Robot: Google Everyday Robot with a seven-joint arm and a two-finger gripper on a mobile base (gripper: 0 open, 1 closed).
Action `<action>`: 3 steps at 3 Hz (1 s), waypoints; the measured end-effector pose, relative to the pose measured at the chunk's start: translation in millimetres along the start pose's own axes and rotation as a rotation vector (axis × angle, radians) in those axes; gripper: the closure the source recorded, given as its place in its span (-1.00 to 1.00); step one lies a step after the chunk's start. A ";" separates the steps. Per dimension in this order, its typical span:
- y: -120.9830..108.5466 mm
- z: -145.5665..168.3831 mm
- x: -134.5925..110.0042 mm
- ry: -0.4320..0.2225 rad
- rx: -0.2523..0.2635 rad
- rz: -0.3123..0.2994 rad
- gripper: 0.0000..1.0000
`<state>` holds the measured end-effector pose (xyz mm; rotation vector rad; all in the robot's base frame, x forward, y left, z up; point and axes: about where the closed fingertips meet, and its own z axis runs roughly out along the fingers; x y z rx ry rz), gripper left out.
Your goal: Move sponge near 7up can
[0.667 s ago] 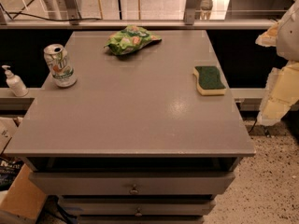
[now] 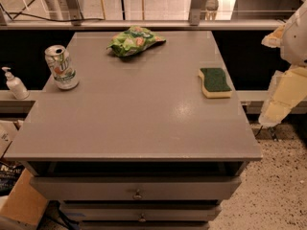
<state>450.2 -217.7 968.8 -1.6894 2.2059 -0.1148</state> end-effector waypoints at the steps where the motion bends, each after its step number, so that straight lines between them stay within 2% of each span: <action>1: -25.0 29.7 -4.6 -0.050 0.065 0.003 -1.00; 2: -56.1 67.3 -15.5 -0.104 0.116 0.005 -1.00; 3: -89.1 108.2 -22.8 -0.129 0.125 0.033 -1.00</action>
Offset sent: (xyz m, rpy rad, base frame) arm 0.1418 0.0174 -0.0793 0.1306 -0.2201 -0.0061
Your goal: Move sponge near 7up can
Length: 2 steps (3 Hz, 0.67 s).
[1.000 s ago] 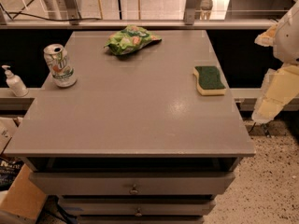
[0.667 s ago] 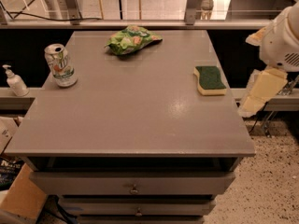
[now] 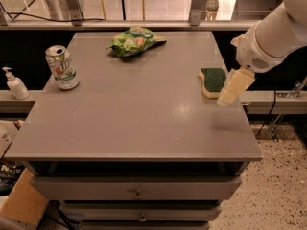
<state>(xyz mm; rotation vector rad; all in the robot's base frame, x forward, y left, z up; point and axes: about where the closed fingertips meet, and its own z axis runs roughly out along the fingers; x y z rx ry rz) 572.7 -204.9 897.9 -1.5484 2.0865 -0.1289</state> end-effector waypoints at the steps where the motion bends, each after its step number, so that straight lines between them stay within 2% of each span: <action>1: -19.7 39.6 -4.0 -0.005 -0.012 0.031 -1.00; 2: -34.4 68.2 -2.7 0.006 -0.036 0.076 -1.00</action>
Offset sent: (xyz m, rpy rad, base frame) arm 0.0923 0.0038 -0.0640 0.0591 0.0933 -0.1025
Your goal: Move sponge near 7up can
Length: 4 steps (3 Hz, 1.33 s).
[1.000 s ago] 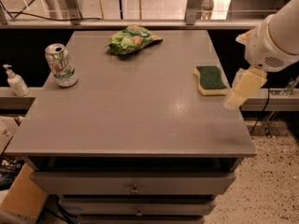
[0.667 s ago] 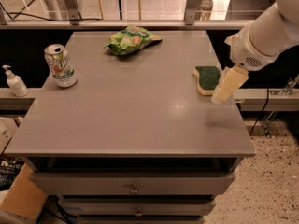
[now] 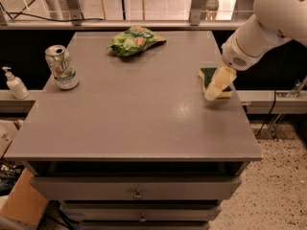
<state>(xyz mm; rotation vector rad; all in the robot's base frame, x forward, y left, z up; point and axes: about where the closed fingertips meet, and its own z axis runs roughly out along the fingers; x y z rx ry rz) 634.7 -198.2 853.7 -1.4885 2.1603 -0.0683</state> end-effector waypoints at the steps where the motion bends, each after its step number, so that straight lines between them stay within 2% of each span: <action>1: -3.9 18.5 4.8 0.021 -0.034 0.039 -1.00; 2: -3.4 29.3 10.3 0.039 -0.067 0.070 -0.65; 3: -4.9 29.1 8.0 0.026 -0.087 0.090 -0.19; 4: -5.4 14.9 -12.4 -0.041 -0.108 0.080 0.30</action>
Offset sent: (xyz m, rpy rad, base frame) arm 0.0158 -0.0083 -0.0378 0.0247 0.1381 -0.0751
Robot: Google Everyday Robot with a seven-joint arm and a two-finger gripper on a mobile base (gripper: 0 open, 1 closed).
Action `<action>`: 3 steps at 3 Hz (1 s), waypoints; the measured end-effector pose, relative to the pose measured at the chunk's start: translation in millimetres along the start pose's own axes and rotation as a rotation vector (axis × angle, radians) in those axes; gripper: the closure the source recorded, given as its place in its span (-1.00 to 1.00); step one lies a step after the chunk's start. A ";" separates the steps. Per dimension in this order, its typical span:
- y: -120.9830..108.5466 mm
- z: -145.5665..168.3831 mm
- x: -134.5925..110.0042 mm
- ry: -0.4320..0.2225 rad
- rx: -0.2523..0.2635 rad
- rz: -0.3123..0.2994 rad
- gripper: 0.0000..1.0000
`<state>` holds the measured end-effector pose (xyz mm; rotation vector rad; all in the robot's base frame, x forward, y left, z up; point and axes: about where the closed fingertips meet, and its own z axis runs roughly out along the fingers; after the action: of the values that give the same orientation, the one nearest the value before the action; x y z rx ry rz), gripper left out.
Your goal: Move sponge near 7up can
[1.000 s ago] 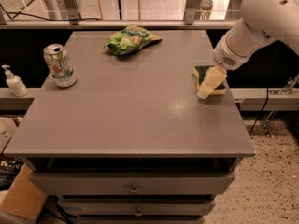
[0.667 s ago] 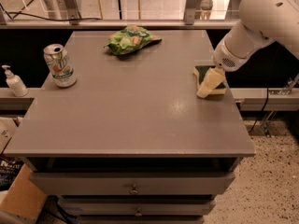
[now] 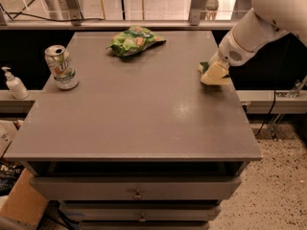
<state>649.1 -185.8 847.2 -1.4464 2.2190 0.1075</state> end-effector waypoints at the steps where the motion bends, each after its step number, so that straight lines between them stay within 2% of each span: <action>1: 12.7 -6.7 -42.1 -0.109 -0.056 -0.047 0.74; 2: 36.5 -6.7 -98.7 -0.228 -0.126 -0.116 1.00; 3: 65.3 -12.6 -155.3 -0.358 -0.196 -0.190 1.00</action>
Offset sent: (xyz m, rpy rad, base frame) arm -0.0102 0.1729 0.0752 0.3400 -0.0587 0.3558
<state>637.3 -30.8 913.4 -1.5901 1.8146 0.4914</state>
